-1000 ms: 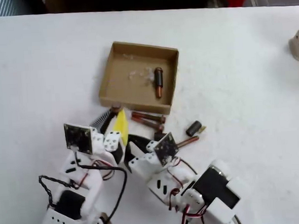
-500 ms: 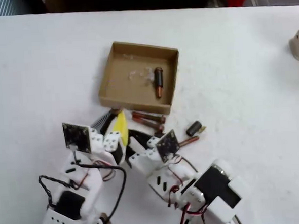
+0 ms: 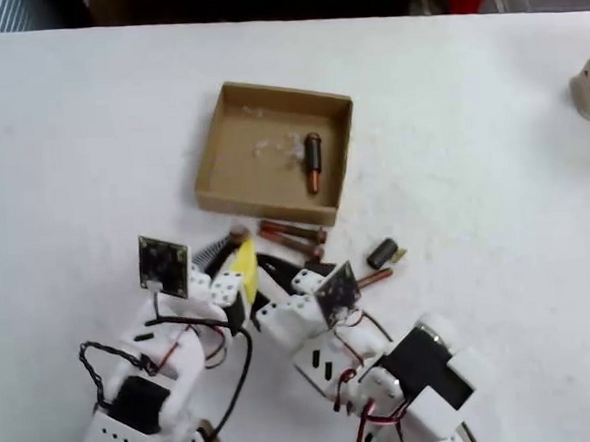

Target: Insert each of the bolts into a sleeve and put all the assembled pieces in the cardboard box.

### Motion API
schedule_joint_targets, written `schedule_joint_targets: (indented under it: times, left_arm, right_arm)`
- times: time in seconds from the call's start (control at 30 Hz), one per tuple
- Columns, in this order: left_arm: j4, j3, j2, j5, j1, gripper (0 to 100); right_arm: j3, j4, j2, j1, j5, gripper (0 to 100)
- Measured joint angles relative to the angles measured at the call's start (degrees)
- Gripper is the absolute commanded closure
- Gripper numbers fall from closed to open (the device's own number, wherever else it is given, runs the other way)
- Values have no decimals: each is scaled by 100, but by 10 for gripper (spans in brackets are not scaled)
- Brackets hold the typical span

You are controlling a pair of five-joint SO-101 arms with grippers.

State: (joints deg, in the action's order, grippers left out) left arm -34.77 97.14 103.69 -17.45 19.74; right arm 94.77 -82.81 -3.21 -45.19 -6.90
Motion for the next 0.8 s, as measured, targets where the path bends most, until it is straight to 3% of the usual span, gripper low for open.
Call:
schedule_joint_targets:
  times: [0.37,0.43,0.67,0.8]
  left_arm:
    - [-624,0,18,0,9,963]
    - [-686,0,26,0,70,906]
    - [-765,0,114,404,202,557]
    - [-1178,0,123,431,202,500]
  right_arm:
    - [9,-141,0,132,0,982]
    - [9,-141,0,132,0,982]
    - [9,-141,0,211,18,982]
    - [9,-132,-9,193,26,982]
